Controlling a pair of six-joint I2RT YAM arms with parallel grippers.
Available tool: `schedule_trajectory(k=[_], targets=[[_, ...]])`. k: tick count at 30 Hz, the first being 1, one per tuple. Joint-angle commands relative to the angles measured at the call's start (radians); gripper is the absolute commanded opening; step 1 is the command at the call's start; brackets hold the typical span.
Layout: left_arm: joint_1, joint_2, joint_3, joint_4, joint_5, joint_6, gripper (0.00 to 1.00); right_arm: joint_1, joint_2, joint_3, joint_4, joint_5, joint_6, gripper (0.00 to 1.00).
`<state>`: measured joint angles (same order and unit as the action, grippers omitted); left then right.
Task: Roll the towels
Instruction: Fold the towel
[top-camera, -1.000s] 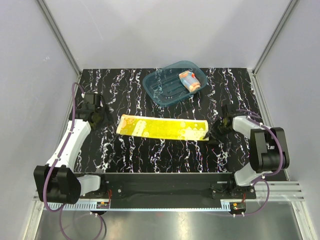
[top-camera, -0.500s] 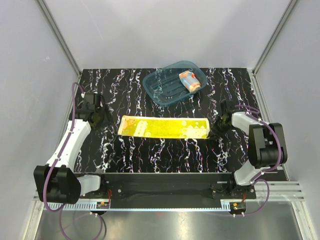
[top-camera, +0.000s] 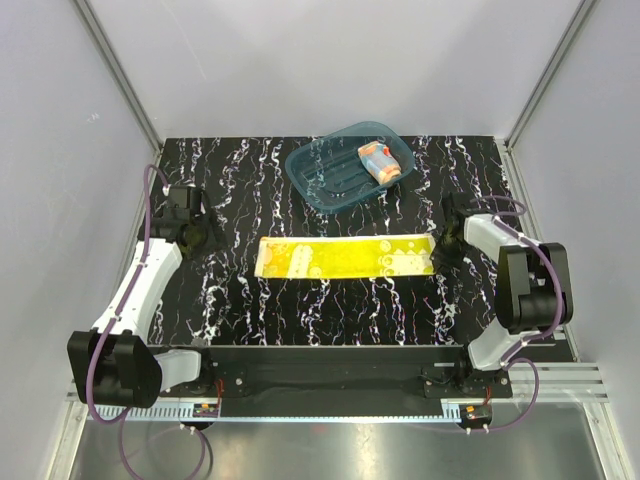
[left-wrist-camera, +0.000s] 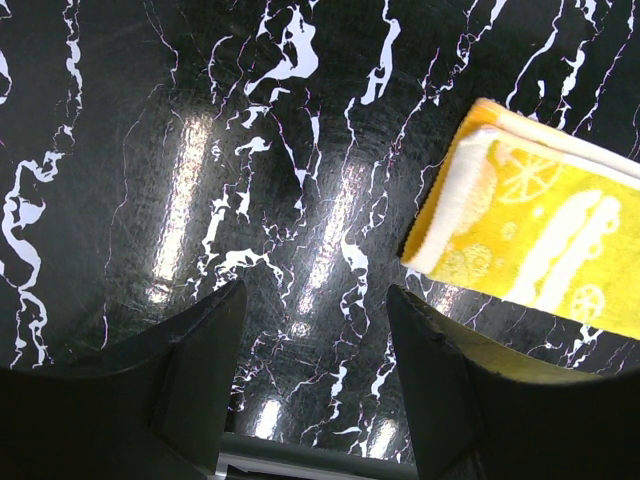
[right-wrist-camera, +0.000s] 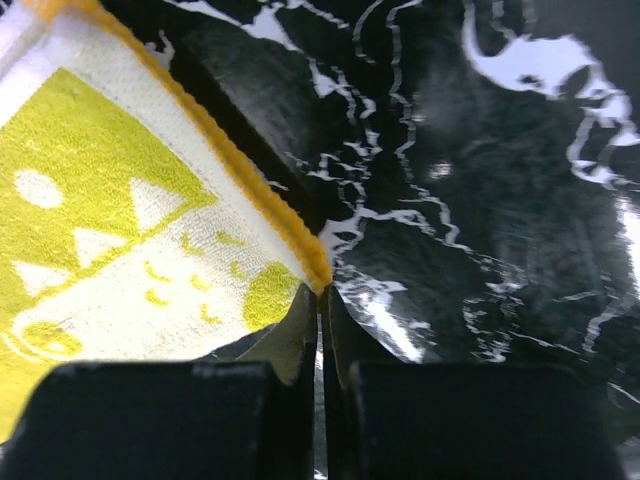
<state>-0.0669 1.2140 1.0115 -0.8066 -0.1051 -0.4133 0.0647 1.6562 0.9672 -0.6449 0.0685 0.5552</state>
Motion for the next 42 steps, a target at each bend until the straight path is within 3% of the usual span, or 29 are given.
schedule_trajectory(k=[1, 8, 19, 22, 30, 42], targets=[[-0.011, -0.039, -0.007, 0.024, 0.010, 0.024, 0.63, -0.002, -0.059, 0.071, -0.093, 0.116, -0.060, 0.00], [-0.022, -0.166, -0.059, -0.032, 0.060, 0.021, 0.64, 0.046, -0.137, 0.177, -0.173, 0.105, -0.100, 0.00], [-0.024, -0.349, -0.109, 0.035, 0.197, 0.034, 0.68, 0.360, -0.072, 0.448, -0.225, 0.063, -0.152, 0.00], [-0.024, -0.402, -0.113, 0.040, 0.171, 0.030, 0.70, 0.444, -0.043, 0.519, -0.231, 0.071, -0.141, 0.00], [-0.022, -0.404, -0.110, 0.027, 0.134, 0.025, 0.71, 0.667, 0.100, 0.731, -0.266, 0.103, -0.130, 0.00], [-0.022, -0.413, -0.110, 0.020, 0.108, 0.021, 0.71, 0.808, 0.284, 0.959, -0.309, 0.111, -0.121, 0.00]])
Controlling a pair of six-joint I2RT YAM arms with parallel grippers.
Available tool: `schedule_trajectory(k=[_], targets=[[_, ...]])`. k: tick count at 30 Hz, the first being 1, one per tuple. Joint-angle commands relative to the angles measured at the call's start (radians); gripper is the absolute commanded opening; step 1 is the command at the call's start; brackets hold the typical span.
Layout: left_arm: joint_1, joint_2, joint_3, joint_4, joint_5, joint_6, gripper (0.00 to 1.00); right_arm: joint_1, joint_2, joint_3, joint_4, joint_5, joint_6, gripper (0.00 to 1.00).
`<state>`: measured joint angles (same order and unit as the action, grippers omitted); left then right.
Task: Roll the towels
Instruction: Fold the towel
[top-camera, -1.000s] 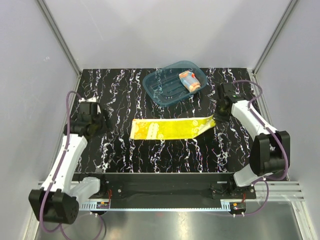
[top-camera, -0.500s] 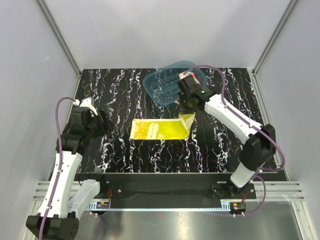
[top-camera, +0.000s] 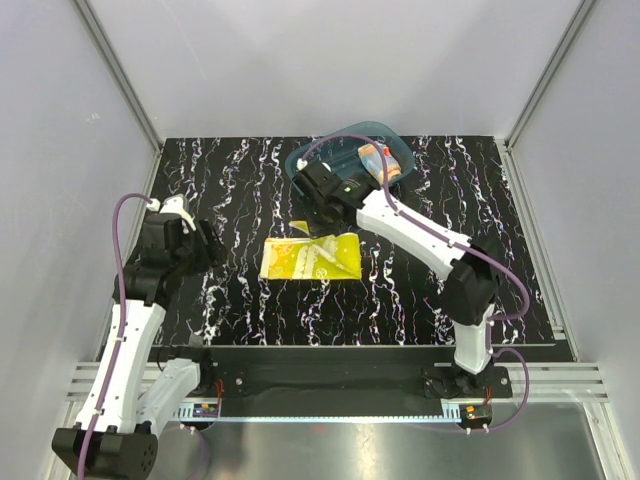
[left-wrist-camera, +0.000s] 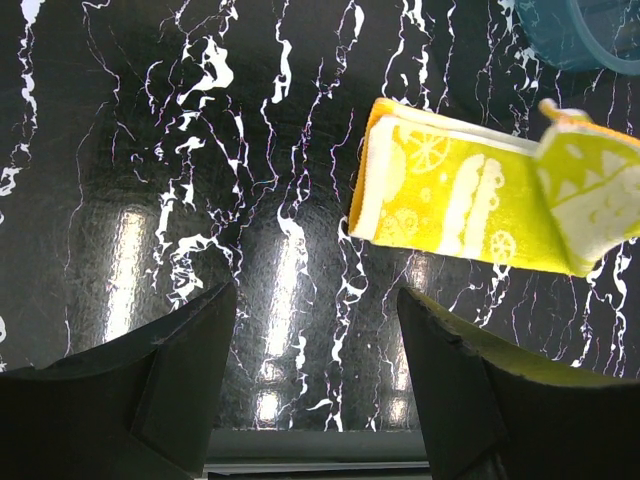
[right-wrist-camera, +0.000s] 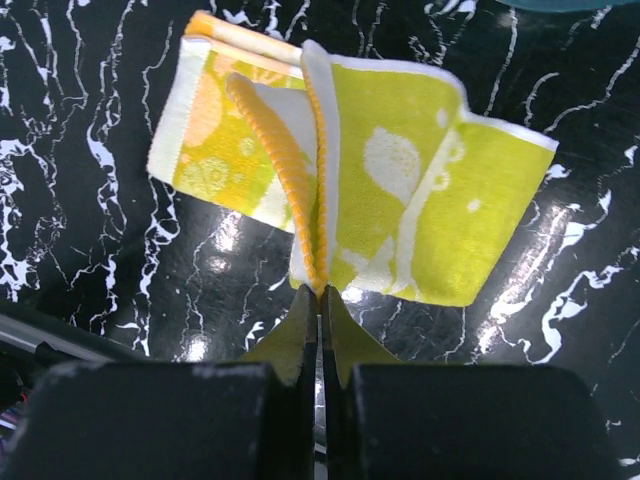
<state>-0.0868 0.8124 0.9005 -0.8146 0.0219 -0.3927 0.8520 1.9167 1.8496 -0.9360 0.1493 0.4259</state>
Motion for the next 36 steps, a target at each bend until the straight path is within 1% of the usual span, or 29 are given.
schedule_trajectory(k=[1, 15, 19, 23, 26, 27, 28, 29, 31, 33, 34, 35, 36], targets=[[-0.002, -0.012, 0.003, 0.028, -0.019, 0.000, 0.71, 0.025, 0.031, 0.086, -0.018, 0.032, 0.008, 0.00], [-0.002, -0.005, 0.003, 0.025, -0.020, 0.002, 0.71, 0.087, 0.180, 0.220, -0.023, 0.009, 0.016, 0.00], [-0.002, -0.005, 0.002, 0.025, -0.019, 0.002, 0.71, 0.110, 0.237, 0.250, -0.009, -0.017, 0.017, 0.00], [-0.002, -0.007, 0.003, 0.023, -0.019, 0.000, 0.71, 0.142, 0.300, 0.267, 0.031, -0.076, 0.025, 0.00], [-0.002, -0.005, 0.003, 0.020, -0.019, 0.000, 0.71, 0.157, 0.373, 0.261, 0.066, -0.115, 0.031, 0.00], [-0.002, -0.005, 0.003, 0.020, -0.043, 0.000, 0.71, 0.159, 0.384, 0.255, 0.077, -0.125, 0.036, 0.01], [-0.002, -0.002, 0.003, 0.020, -0.043, 0.000, 0.71, 0.160, 0.395, 0.238, 0.098, -0.146, 0.034, 0.04], [-0.002, 0.001, 0.003, 0.020, -0.043, 0.000, 0.71, 0.159, 0.403, 0.193, 0.168, -0.175, 0.036, 0.11], [-0.002, 0.004, 0.005, 0.020, -0.045, 0.000, 0.71, 0.159, 0.430, 0.166, 0.233, -0.197, 0.030, 0.18], [-0.002, 0.010, 0.005, 0.017, -0.046, 0.000, 0.71, 0.159, 0.443, 0.154, 0.261, -0.223, 0.019, 0.35], [-0.002, 0.011, 0.005, 0.017, -0.050, 0.000, 0.71, 0.160, 0.438, 0.145, 0.297, -0.234, 0.017, 0.47], [-0.002, 0.013, 0.005, 0.014, -0.050, -0.001, 0.71, 0.160, 0.429, 0.125, 0.316, -0.234, 0.016, 0.54], [-0.002, 0.017, 0.005, 0.015, -0.050, -0.002, 0.71, 0.159, 0.404, 0.119, 0.324, -0.228, 0.014, 0.63]])
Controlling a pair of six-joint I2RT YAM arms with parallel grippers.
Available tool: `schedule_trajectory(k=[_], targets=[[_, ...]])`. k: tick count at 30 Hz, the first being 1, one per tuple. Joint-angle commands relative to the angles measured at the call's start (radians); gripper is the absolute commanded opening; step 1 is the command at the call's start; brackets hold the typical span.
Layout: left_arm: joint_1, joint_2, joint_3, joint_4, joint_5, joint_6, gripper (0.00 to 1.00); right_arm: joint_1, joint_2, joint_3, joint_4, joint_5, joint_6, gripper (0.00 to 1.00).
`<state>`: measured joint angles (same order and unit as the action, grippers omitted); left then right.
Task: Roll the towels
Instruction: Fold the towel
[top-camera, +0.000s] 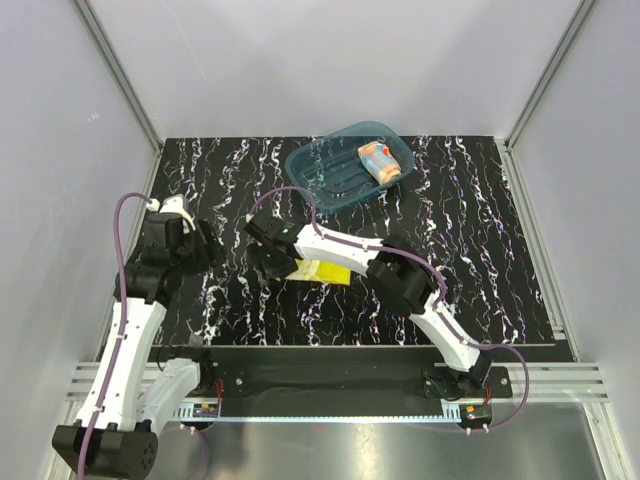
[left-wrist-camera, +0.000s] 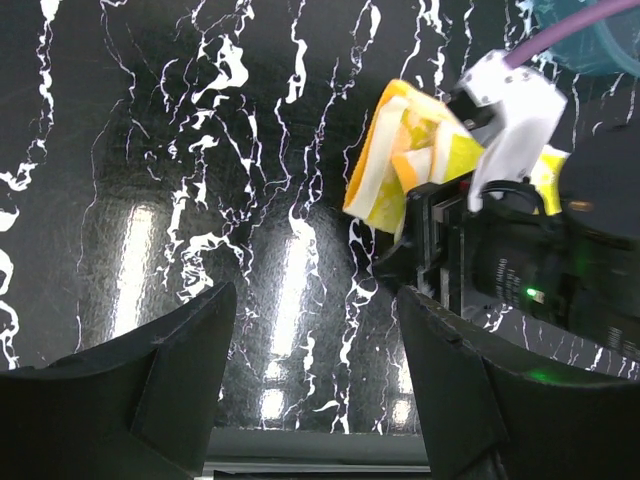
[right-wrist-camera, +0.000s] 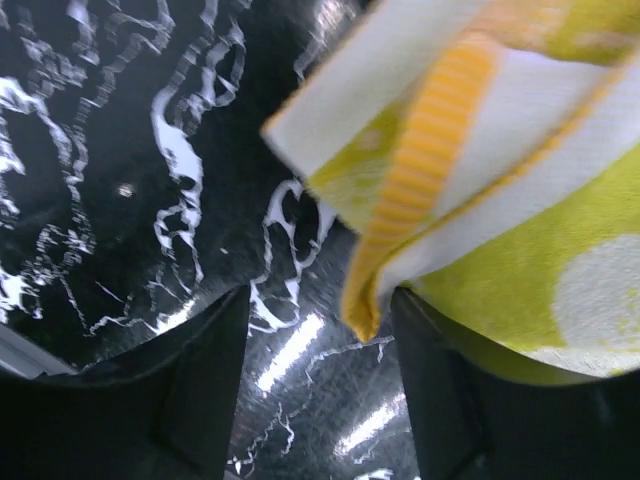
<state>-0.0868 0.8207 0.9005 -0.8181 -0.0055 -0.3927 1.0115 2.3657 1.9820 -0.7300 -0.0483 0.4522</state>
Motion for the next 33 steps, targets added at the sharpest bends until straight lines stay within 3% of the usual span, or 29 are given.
schedule_trajectory(k=[1, 3, 7, 11, 17, 23, 33], targets=[[-0.002, 0.009, 0.006, 0.019, -0.024, -0.002, 0.71, -0.001, -0.058, -0.015, 0.125, -0.012, -0.024, 0.67], [-0.002, 0.015, 0.006, 0.017, -0.028, -0.003, 0.71, 0.001, -0.107, -0.011, 0.118, 0.007, -0.036, 0.75], [-0.002, 0.023, 0.005, 0.017, -0.036, -0.005, 0.71, -0.001, -0.236, -0.037, 0.101, 0.044, -0.056, 0.82], [-0.002, 0.049, 0.003, 0.036, -0.022, -0.005, 0.71, -0.011, -0.422, -0.156, 0.098, 0.082, -0.049, 0.89], [-0.010, 0.185, 0.035, 0.069, 0.059, -0.001, 0.70, -0.108, -0.614, -0.438, 0.116, 0.108, 0.012, 0.88], [-0.062, 0.412, 0.103, 0.126, 0.104, -0.047, 0.68, -0.215, -0.640, -0.638, 0.219, -0.015, 0.054, 0.82], [-0.128, 0.708, 0.192, 0.200, 0.009, -0.173, 0.65, -0.277, -0.562, -0.650, 0.213, 0.005, 0.031, 0.75]])
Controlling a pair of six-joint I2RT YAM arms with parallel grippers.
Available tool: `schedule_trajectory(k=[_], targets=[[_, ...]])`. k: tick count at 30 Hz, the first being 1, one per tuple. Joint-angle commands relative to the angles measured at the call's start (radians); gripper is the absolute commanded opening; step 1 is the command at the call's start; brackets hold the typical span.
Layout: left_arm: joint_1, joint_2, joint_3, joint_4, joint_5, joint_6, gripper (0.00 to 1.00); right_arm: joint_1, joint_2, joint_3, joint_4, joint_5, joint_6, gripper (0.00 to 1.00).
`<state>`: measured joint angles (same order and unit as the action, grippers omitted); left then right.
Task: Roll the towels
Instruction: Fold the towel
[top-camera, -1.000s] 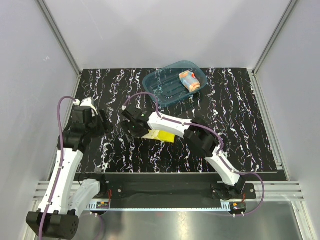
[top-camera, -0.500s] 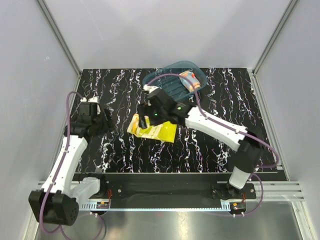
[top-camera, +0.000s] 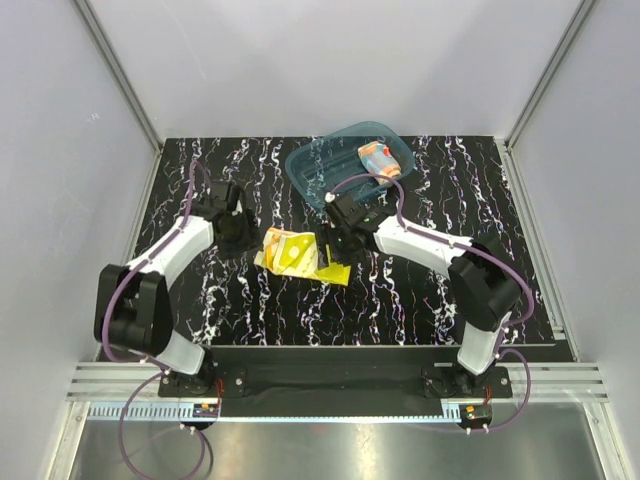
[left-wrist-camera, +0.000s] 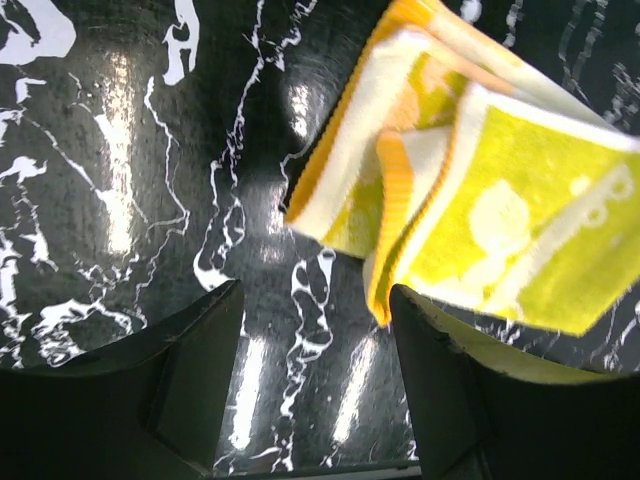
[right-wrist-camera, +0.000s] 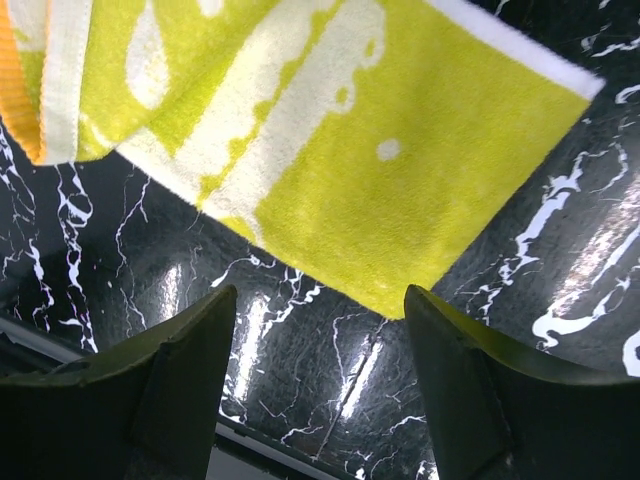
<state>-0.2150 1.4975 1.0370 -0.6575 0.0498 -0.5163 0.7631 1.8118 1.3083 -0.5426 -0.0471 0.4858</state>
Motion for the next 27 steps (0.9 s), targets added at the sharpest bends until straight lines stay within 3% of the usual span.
schedule_trajectory(k=[1, 14, 18, 19, 22, 27], targets=[[0.000, 0.062, 0.055, 0.038, -0.083, -0.053, 0.64, -0.033, -0.011, 0.014, 0.018, 0.016, -0.004, 0.75], [-0.023, 0.236, 0.029, 0.144, -0.067, -0.060, 0.57, -0.110, -0.022, -0.040, 0.030, -0.010, -0.035, 0.75], [-0.030, 0.251, 0.023, 0.153, -0.057, -0.062, 0.34, -0.127, -0.028, -0.050, 0.029, -0.013, -0.039, 0.74], [-0.032, 0.250, 0.015, 0.151, -0.056, -0.062, 0.19, -0.134, -0.032, -0.058, 0.027, -0.014, -0.042, 0.74], [-0.043, 0.210, -0.017, 0.150, -0.024, -0.070, 0.04, -0.146, -0.052, -0.076, 0.021, -0.013, -0.049, 0.74], [-0.092, 0.098, -0.159, 0.139, 0.010, -0.109, 0.02, -0.166, -0.103, -0.099, -0.022, 0.021, -0.079, 0.74]])
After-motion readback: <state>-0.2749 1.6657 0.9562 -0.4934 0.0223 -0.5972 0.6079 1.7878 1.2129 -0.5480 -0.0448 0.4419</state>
